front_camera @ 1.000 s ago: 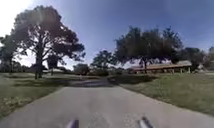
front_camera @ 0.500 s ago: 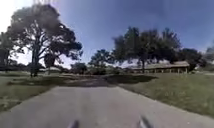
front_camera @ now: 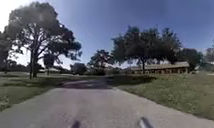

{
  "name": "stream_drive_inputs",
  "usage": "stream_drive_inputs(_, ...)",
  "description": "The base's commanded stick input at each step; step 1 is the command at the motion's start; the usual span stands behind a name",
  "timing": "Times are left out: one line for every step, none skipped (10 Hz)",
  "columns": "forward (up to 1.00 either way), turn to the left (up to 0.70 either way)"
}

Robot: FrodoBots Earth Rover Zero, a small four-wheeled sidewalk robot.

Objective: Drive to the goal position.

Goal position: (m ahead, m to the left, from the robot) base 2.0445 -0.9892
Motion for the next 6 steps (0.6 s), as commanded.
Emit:
stream_drive_inputs(0.7,0.0)
stream_drive_inputs(0.7,0.0)
stream_drive_inputs(0.7,0.0)
stream_drive_inputs(0.7,0.0)
stream_drive_inputs(0.7,0.0)
stream_drive_inputs(0.7,0.0)
